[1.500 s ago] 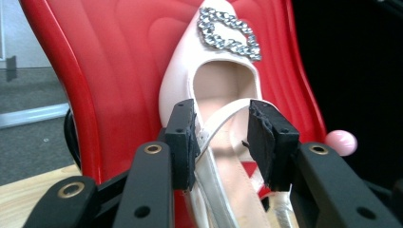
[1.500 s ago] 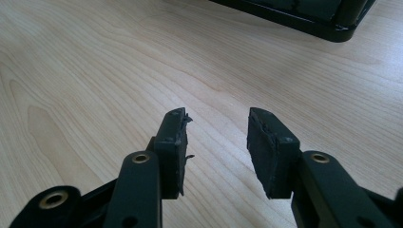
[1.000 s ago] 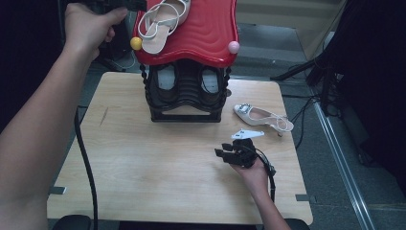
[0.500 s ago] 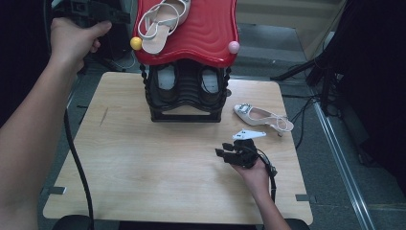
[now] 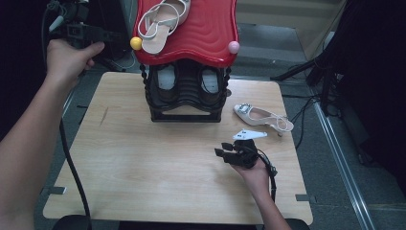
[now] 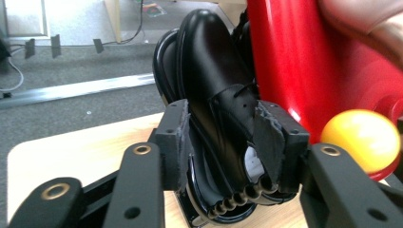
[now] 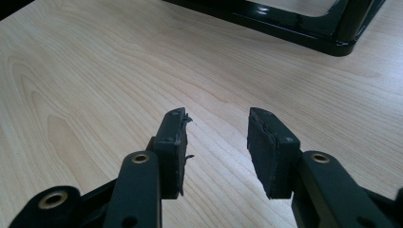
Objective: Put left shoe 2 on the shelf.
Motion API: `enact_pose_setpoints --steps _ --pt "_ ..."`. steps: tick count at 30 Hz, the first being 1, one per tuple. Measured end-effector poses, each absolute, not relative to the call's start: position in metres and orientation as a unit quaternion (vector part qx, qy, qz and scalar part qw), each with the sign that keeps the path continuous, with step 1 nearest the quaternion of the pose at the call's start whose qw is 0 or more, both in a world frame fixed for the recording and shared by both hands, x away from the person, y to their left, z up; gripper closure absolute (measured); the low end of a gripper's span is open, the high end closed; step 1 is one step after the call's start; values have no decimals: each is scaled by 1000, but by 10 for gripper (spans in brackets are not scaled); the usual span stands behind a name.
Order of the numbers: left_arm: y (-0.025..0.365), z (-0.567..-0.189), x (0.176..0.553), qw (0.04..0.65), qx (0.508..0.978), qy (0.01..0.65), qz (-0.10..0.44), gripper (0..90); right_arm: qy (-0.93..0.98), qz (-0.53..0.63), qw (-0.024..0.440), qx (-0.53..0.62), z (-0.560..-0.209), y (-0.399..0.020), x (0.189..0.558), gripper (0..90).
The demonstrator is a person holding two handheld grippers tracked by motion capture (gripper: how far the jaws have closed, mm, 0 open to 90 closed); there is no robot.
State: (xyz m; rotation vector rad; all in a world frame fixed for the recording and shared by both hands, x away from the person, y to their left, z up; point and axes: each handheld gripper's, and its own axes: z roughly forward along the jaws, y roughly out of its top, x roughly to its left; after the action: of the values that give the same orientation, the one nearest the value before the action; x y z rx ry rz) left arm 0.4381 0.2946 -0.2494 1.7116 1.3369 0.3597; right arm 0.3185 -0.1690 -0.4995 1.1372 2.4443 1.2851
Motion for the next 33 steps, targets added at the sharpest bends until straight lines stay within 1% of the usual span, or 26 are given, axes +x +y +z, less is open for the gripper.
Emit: enact_pose_setpoints --steps 5,10,13,16,20,29,33 --pt "300 -273 439 438 696 553 136 549 817 435 81 370 -498 -169 317 593" --pt "302 -290 438 438 691 560 131 561 815 436 81 374 -498 -170 318 593" --pt "301 -299 437 431 696 558 132 556 815 434 83 374 -498 -170 318 595" --pt "300 -308 435 437 696 557 123 544 816 431 89 374 -499 -170 319 601" --pt "299 -319 433 426 707 550 129 549 816 432 88 375 -500 -169 320 599" --pt "292 -348 425 429 707 550 115 535 817 431 88 374 -500 -170 320 594" --pt "290 -361 422 424 711 550 111 515 816 431 88 374 -500 -169 320 593"
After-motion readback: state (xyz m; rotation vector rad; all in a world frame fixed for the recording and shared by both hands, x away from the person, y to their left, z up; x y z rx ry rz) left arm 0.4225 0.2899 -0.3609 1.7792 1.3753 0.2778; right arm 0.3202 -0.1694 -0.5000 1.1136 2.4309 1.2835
